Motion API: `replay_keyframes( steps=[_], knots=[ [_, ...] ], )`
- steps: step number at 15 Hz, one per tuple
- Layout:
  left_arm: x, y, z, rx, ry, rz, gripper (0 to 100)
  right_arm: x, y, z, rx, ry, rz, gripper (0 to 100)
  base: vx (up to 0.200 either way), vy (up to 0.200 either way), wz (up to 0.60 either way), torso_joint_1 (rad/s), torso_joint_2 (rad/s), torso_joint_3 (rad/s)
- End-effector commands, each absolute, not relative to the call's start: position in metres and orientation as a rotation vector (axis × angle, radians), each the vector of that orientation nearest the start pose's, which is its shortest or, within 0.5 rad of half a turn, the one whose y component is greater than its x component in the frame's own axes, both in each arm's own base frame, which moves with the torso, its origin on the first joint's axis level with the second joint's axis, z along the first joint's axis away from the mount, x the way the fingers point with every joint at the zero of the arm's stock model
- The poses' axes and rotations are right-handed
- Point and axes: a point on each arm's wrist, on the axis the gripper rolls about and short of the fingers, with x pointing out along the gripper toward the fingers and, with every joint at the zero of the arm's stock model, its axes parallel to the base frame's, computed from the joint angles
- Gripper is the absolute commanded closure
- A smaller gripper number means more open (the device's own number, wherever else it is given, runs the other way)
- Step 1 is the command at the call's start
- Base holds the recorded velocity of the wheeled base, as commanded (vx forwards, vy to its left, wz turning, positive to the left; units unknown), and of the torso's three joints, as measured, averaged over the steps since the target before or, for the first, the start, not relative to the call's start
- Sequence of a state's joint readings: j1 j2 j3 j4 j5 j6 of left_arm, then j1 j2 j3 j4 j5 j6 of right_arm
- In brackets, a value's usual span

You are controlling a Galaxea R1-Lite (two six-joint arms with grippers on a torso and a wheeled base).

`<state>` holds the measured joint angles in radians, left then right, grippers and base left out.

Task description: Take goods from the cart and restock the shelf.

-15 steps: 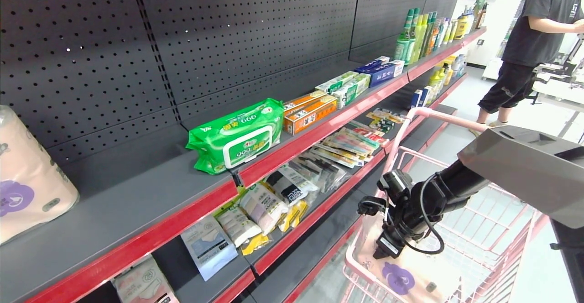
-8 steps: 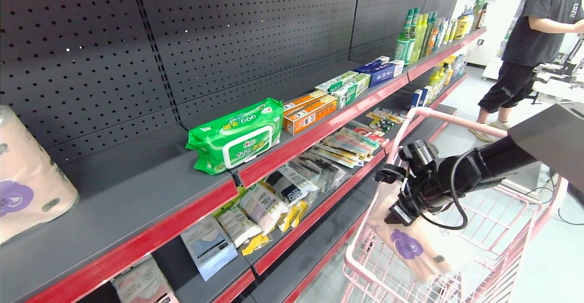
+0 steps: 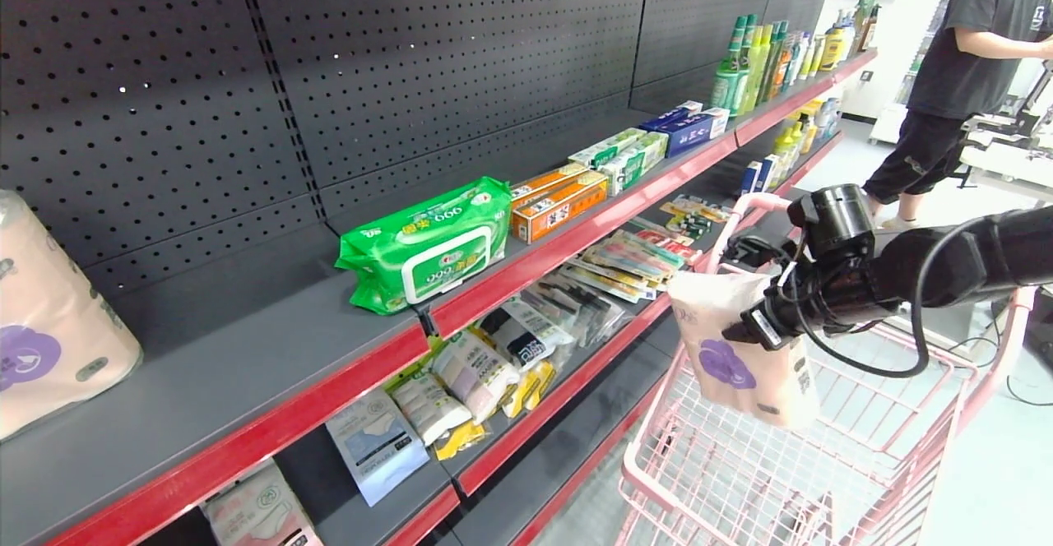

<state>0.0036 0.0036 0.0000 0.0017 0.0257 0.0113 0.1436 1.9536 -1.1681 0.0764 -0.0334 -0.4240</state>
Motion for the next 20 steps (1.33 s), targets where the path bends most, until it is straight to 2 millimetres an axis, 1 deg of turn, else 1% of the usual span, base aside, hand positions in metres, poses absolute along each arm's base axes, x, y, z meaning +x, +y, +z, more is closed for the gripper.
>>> replay_keyframes(
  steps=[1,2,3,8,9,11,12,13,15,18,20],
  knots=[
    [-0.022,0.000,0.075,0.011,0.006,0.031,0,0.335,0.047,0.170,-0.418,0.720,0.239,100,0.000,0.000,0.00,0.000,0.00,0.000],
    [-0.022,0.000,0.075,0.011,0.006,0.031,0,0.335,0.047,0.170,-0.418,0.720,0.239,100,0.000,0.000,0.00,0.000,0.00,0.000],
    [-0.022,0.001,0.075,0.011,0.006,0.029,0,0.323,0.040,0.188,-0.383,0.675,0.200,100,0.000,0.000,0.00,0.000,0.00,0.000],
    [-0.022,0.000,0.075,0.011,0.006,0.031,0,0.275,0.030,0.208,-0.384,0.629,0.151,100,0.000,0.000,0.00,0.000,0.00,0.000],
    [-0.022,0.000,0.075,0.012,0.006,0.031,0,0.260,0.027,0.214,-0.383,0.606,0.141,100,0.000,0.000,0.00,0.000,0.00,0.000],
    [-0.022,0.000,0.075,0.012,0.006,0.031,0,0.243,0.017,0.224,-0.378,0.571,0.106,100,0.000,0.000,0.00,0.000,0.00,0.000],
    [-0.022,0.000,0.075,0.012,0.006,0.031,0,0.239,0.016,0.225,-0.377,0.567,0.099,100,0.000,0.000,0.00,0.000,0.00,0.000],
    [-0.022,0.000,0.075,0.012,0.006,0.031,0,0.224,0.011,0.227,-0.376,0.553,0.084,100,0.000,0.000,0.00,0.041,-0.06,-0.041],
    [-0.022,0.001,0.075,0.012,0.006,0.029,0,0.208,0.008,0.229,-0.384,0.534,0.072,100,0.000,0.000,0.00,0.151,-0.33,-0.173],
    [-0.022,0.000,0.075,0.012,0.006,0.031,0,0.192,0.006,0.233,-0.383,0.506,0.060,100,0.000,0.000,0.00,0.178,-0.39,-0.214],
    [-0.023,0.000,0.075,0.012,0.005,0.031,0,0.188,0.002,0.235,-0.401,0.497,0.046,100,0.000,0.000,0.00,0.176,-0.38,-0.205]
  ],
)
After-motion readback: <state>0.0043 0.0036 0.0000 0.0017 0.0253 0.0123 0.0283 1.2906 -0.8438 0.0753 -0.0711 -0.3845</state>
